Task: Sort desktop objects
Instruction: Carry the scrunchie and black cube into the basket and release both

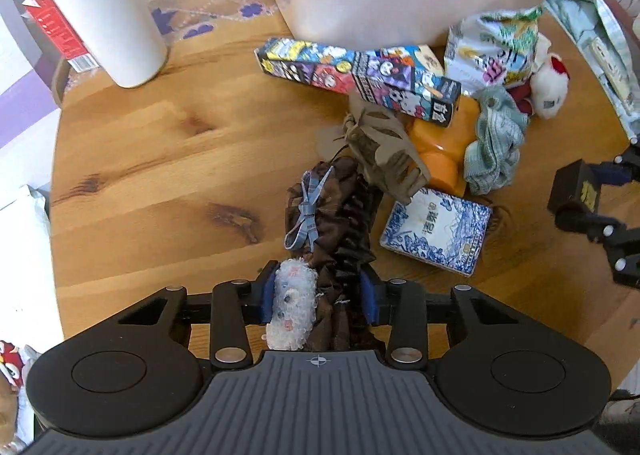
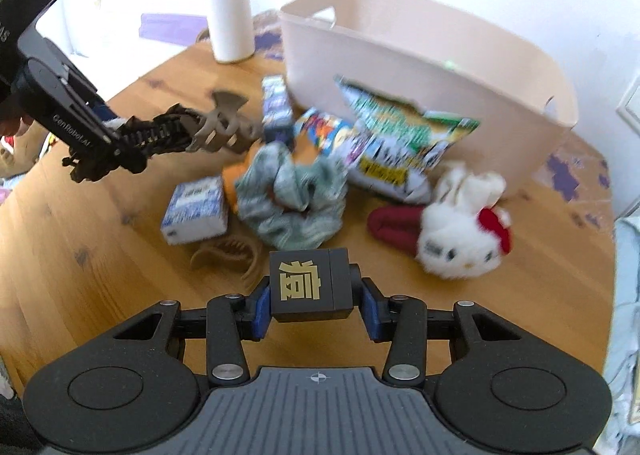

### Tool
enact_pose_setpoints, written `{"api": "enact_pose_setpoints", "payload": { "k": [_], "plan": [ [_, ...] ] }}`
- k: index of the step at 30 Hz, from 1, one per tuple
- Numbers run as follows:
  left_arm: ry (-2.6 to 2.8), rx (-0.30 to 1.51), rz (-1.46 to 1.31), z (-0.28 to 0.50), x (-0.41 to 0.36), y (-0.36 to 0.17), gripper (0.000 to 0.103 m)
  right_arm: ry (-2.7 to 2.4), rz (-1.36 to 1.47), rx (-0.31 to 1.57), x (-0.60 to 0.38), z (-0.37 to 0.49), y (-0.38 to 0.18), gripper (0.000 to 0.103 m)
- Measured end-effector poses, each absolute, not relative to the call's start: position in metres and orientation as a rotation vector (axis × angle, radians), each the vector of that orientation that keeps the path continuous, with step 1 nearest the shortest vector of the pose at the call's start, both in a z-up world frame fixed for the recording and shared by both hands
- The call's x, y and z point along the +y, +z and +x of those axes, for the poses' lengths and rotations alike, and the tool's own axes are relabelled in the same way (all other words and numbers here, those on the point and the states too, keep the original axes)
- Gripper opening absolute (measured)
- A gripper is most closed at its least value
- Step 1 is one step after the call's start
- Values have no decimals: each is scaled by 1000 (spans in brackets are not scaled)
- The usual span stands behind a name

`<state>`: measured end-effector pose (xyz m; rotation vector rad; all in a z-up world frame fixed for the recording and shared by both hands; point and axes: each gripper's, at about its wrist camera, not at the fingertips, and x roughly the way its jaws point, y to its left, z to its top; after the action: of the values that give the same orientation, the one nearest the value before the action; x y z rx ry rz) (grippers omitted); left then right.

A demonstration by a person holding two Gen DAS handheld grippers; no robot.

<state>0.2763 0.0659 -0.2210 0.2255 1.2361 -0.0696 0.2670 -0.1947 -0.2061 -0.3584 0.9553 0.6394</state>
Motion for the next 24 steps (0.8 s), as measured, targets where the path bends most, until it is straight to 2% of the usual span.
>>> {"api": "enact_pose_setpoints", "payload": {
  "k": [14,24],
  "plan": [
    [-82,1086,195,288,82,-151,41,541,-329,810,-222,317,-147,42],
    [-109,954,234,327,69,-99,41,487,-335,730,-234,364,-118,42]
  ]
}}
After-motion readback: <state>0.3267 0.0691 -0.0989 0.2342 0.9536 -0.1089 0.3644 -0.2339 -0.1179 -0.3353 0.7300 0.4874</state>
